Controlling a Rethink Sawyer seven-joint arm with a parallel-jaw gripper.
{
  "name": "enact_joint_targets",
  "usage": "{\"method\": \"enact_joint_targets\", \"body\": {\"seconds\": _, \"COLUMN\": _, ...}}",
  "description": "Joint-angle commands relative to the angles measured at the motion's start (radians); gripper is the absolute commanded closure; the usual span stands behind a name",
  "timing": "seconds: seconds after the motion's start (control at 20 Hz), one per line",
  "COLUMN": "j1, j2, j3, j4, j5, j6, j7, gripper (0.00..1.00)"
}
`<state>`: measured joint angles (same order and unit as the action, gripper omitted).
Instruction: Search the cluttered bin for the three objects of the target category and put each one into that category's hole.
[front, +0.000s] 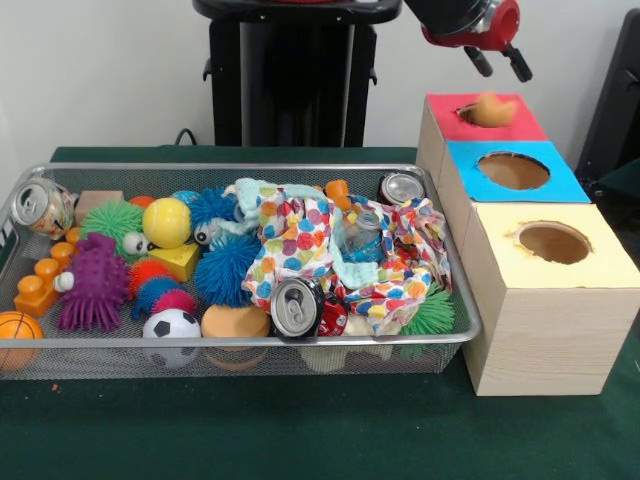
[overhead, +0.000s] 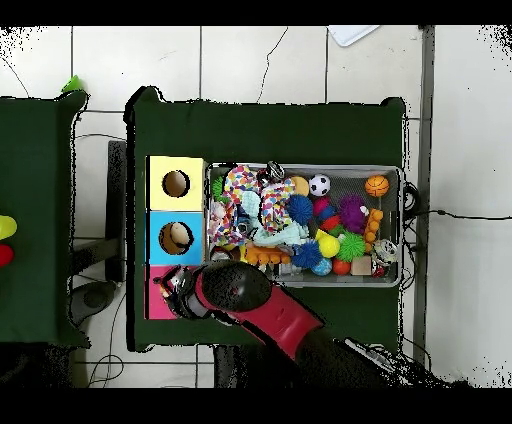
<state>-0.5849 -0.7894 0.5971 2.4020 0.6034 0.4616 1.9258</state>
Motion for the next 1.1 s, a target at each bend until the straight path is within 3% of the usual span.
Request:
{"method": "enact_joint_targets", "body": {"seconds": 0.05, "j1": -0.026, "j2": 0.014, "j3": 0.02, "j4": -0.021, "j5": 0.005, "j6": -0.072, "j7": 0.11, "gripper": 0.0}}
{"method": "enact_joint_targets", "body": {"seconds": 0.5, "j1": -0.01, "j2": 0.007, "j3": -0.046, "j4": -0.049, "j5": -0.041, "j6": -0.009, "j7": 0.098, "gripper": 0.0}}
{"method": "enact_joint_targets", "body": {"seconds": 0.65, "j1": 0.049, "j2": -0.026, "j3": -0.167, "j4": -0.11, "j5": -0.135, "j6": 0.062, "j7": 0.119, "gripper": 0.0}}
{"method": "enact_joint_targets", "body": {"seconds": 0.85, "j1": 0.144, "j2": -0.039, "j3": -0.355, "j4": -0.249, "j5": -0.321, "j6": 0.113, "j7": 0.11, "gripper": 0.0}}
{"method": "enact_joint_targets", "body": {"seconds": 1.1, "j1": 0.204, "j2": -0.022, "j3": -0.448, "j4": -0.361, "j5": -0.467, "j6": 0.103, "j7": 0.086, "gripper": 0.0}}
